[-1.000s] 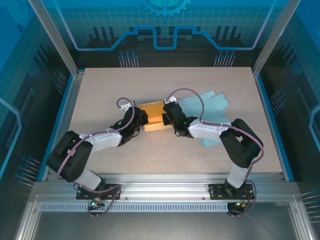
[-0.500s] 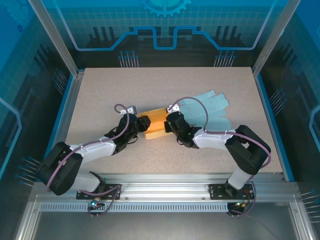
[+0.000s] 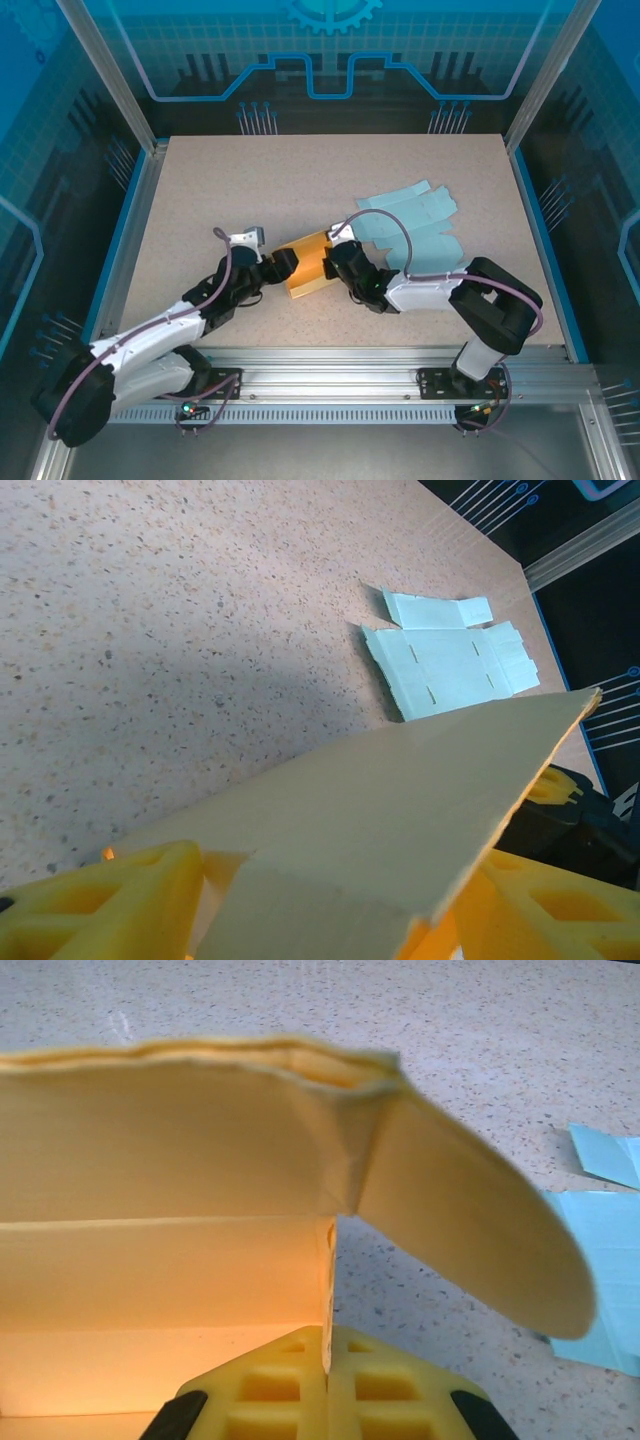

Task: Fold the paper box

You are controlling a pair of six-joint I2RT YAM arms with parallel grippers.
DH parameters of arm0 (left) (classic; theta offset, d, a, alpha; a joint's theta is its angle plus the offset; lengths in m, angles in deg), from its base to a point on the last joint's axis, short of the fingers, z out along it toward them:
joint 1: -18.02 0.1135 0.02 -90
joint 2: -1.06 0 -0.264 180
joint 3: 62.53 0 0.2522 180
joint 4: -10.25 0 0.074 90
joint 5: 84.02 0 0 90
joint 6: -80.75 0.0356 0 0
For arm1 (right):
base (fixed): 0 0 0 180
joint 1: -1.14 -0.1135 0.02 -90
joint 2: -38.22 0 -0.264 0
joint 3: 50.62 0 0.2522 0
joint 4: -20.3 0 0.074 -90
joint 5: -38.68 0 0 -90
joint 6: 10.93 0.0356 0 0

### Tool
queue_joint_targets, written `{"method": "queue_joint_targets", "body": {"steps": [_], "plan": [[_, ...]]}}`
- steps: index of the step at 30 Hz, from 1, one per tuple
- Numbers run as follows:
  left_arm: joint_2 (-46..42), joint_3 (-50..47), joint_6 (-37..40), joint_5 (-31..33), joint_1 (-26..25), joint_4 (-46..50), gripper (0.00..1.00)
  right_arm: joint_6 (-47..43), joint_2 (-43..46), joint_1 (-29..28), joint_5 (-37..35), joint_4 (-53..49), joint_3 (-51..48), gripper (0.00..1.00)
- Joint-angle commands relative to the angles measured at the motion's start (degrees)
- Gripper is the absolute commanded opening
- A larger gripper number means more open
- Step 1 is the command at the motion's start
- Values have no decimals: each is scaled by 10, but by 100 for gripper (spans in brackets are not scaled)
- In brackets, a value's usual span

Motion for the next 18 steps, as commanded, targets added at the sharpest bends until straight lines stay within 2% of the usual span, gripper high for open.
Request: {"method": "queue_joint_targets", "body": {"steps": [1,10,18], "plan": [[-34,-27,-13,26,-5,40,66,-4,10,-16,8,-13,-29,0],[-86,-31,-13,41,-5,65,64,-15,18,-18,-3,-1,-45,0],[-160,25,24,47,-5,115,64,-23,11,-22,-15,18,-55,0]]}}
